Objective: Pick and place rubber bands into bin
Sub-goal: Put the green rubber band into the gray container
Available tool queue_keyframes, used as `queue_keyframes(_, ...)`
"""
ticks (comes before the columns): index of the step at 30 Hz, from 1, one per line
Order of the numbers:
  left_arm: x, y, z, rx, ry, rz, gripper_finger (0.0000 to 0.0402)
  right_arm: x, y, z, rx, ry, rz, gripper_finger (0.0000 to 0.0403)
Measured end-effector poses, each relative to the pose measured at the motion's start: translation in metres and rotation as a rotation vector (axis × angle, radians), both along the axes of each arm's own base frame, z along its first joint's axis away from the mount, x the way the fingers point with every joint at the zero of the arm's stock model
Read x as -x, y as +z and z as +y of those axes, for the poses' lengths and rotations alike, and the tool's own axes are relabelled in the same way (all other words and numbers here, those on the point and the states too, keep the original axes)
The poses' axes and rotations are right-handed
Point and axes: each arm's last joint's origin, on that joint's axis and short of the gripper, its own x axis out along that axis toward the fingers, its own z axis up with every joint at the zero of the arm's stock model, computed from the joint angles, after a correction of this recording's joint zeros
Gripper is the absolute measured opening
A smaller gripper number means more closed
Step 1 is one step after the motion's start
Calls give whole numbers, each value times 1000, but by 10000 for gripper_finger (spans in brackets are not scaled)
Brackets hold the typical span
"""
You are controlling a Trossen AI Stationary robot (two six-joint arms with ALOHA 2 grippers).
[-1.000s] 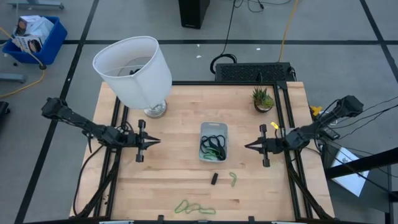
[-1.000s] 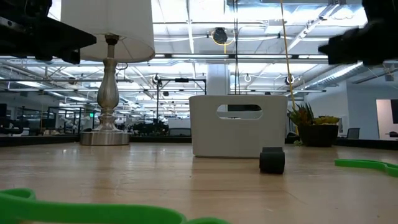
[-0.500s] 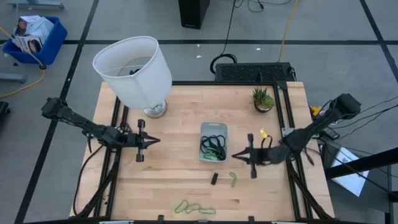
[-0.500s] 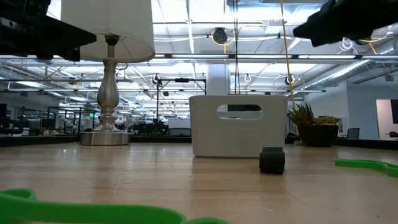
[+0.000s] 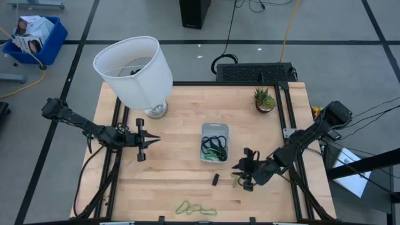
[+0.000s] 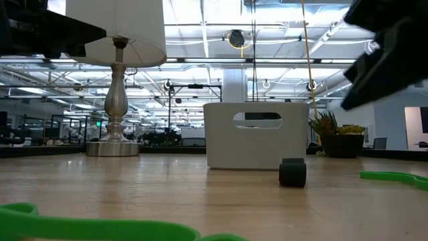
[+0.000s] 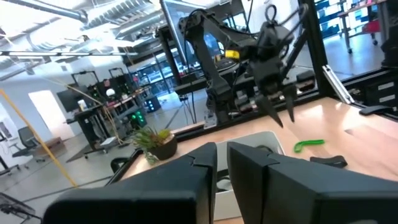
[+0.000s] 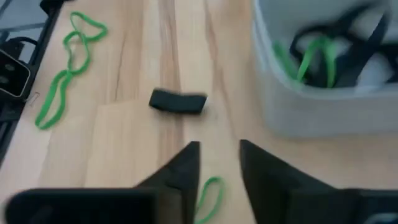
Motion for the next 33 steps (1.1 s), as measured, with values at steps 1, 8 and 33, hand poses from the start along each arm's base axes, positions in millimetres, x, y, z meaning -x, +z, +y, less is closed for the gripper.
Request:
queue_keyframes(1,0,0,0,3,0,0,46,-1,-4,1,-28,-10,16,124)
queue_keyframes(8,0,0,0,39,-4,1,47,-5,-30,12,-61,15,95,207)
queue_keyframes(33,0,0,0,53,-5,1,47,2,-76,20,-35,-40,272,113)
